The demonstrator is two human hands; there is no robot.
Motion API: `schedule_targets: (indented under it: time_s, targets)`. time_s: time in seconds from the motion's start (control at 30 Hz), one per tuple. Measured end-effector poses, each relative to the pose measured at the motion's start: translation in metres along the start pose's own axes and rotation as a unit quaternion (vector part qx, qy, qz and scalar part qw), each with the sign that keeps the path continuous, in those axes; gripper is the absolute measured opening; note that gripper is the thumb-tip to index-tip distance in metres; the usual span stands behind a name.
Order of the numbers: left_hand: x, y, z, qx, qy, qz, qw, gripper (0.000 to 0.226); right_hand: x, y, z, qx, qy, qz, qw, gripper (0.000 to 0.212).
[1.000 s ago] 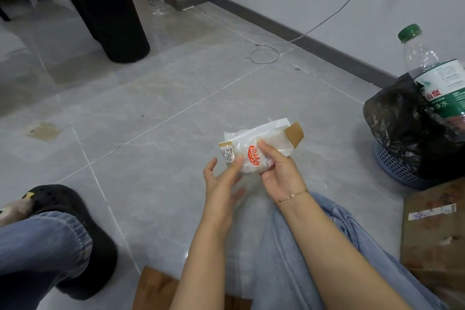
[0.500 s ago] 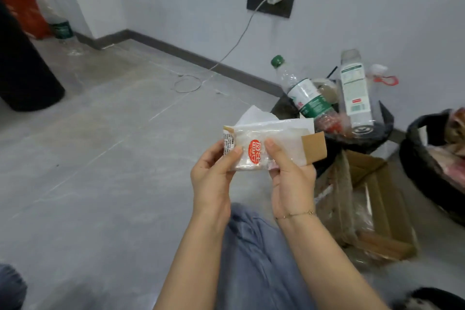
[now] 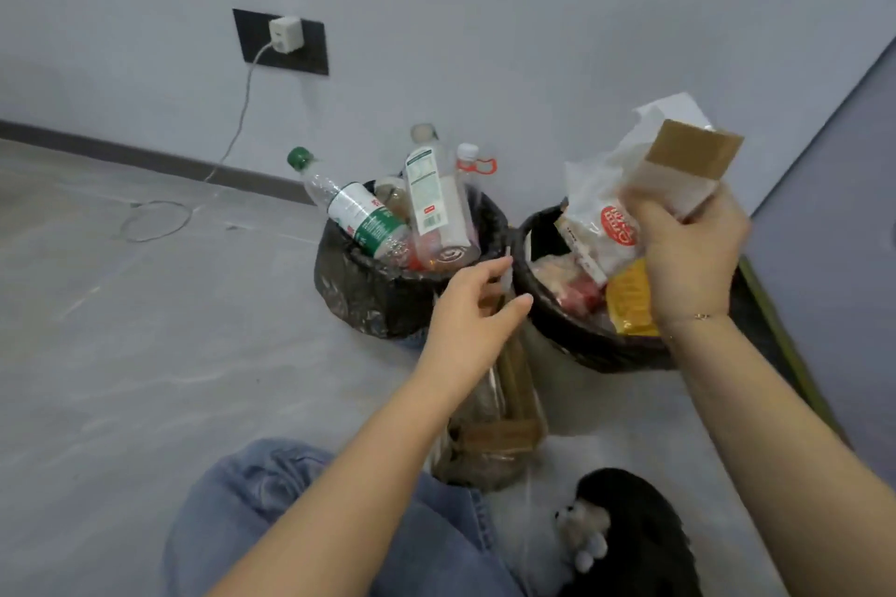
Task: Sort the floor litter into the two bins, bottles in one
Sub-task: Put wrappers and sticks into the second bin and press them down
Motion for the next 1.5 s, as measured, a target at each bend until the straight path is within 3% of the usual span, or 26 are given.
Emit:
schedule_targets:
  time_s: [0.1,0.2,0.3,0.43,0.57,0.6,0.7,0.8,0.93,0.97,1.03,1.13,1.23,1.3,1.4,1.5]
  targets:
    - [0.016,-0.022,0.009,0.157,-0.107,-0.019,0.982,0.046,0.045,0.033,-0.002,-0.196,0.123,-0.032,0.972,0.011]
    - [0.039,-0.048,0.003,0.254,-0.104,-0.061,0.96,0.055,0.073,0.046,0.02,-0.408,0.181,-0.101,0.889,0.015]
    - [0.051,-0.066,-0.008,0.271,-0.091,-0.088,0.954,0.064,0.077,0.045,0.058,-0.532,0.176,-0.209,0.801,0.016]
    - [0.058,-0.07,-0.018,0.285,-0.088,-0.088,0.95,0.073,0.058,0.027,0.109,-0.535,0.126,-0.399,0.734,0.025]
    - [0.061,-0.071,-0.02,0.297,-0.092,-0.103,0.945,0.074,0.066,0.036,0.129,-0.528,0.034,-0.508,0.68,0.038]
    - [0.06,-0.071,-0.02,0.297,-0.092,-0.107,0.945,0.073,0.07,0.039,0.131,-0.537,0.012,-0.532,0.655,0.038]
    - [0.06,-0.071,-0.019,0.308,-0.086,-0.119,0.94,0.066,0.071,0.041,0.134,-0.586,-0.002,-0.572,0.574,0.009]
    - [0.06,-0.071,-0.017,0.34,-0.072,-0.132,0.928,0.064,0.065,0.029,0.151,-0.639,0.018,-0.586,0.498,0.018]
    - [0.062,-0.07,-0.015,0.376,-0.053,-0.146,0.914,0.064,0.049,0.009,0.171,-0.706,-0.009,-0.616,0.349,0.036]
    - [0.063,-0.07,-0.015,0.38,-0.049,-0.149,0.912,0.064,0.046,0.006,0.171,-0.712,-0.031,-0.621,0.327,0.042]
    - [0.064,-0.069,-0.015,0.386,-0.045,-0.154,0.909,0.064,0.047,0.004,0.17,-0.702,-0.094,-0.618,0.341,0.049]
    - [0.064,-0.064,-0.014,0.401,-0.047,-0.175,0.898,0.064,0.05,0.013,0.157,-0.658,-0.177,-0.609,0.407,0.051]
    - [0.07,-0.049,-0.015,0.435,-0.044,-0.207,0.875,0.064,0.056,0.026,0.134,-0.584,-0.22,-0.612,0.486,0.038]
    - [0.073,-0.043,-0.012,0.451,-0.071,-0.2,0.867,0.064,0.059,0.04,0.118,-0.534,-0.232,-0.612,0.535,0.031]
    - [0.07,-0.063,0.015,0.421,-0.2,-0.181,0.866,0.058,0.052,0.057,0.106,-0.463,-0.229,-0.628,0.582,0.03]
    - [0.073,-0.102,0.03,0.391,-0.232,-0.251,0.855,0.049,0.037,0.061,0.101,-0.444,-0.162,-0.64,0.606,0.042]
Point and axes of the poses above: each hand's wrist, its own x-axis towards the middle knuckle, its own y-axis out of the back of the hand, z = x × y, the point moved 3 cm from there along x, towards the middle knuckle, and after that the axes turned 3 degrees about x, right-handed, at the moved point
